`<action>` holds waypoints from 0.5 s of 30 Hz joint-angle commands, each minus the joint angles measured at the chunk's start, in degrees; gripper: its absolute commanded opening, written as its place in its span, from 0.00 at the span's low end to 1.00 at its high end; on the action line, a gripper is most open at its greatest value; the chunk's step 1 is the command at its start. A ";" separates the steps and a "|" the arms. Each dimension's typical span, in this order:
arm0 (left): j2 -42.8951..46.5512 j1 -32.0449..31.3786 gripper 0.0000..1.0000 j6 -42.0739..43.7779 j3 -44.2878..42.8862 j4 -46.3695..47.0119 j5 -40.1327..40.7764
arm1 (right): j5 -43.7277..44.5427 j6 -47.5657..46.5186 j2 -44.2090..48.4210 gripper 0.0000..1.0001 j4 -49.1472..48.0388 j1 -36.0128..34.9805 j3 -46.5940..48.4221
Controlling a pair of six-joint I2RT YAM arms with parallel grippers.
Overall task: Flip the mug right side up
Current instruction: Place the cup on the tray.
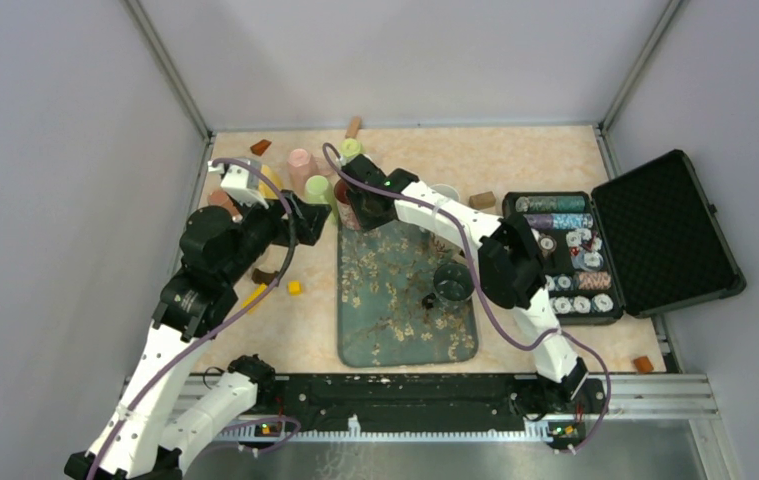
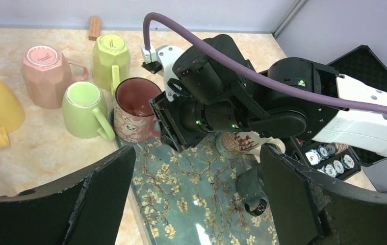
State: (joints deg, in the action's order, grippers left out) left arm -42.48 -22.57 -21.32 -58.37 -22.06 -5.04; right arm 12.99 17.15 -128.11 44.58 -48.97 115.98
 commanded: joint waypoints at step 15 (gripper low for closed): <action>-0.36 -0.03 0.98 -5.27 1.40 -5.18 13.98 | -5.41 1.39 16.49 0.70 -11.35 0.39 -9.25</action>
State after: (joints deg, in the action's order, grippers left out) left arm -42.63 -22.57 -24.10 -57.80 -25.21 1.43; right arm 10.48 18.06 -120.97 39.83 -48.97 109.71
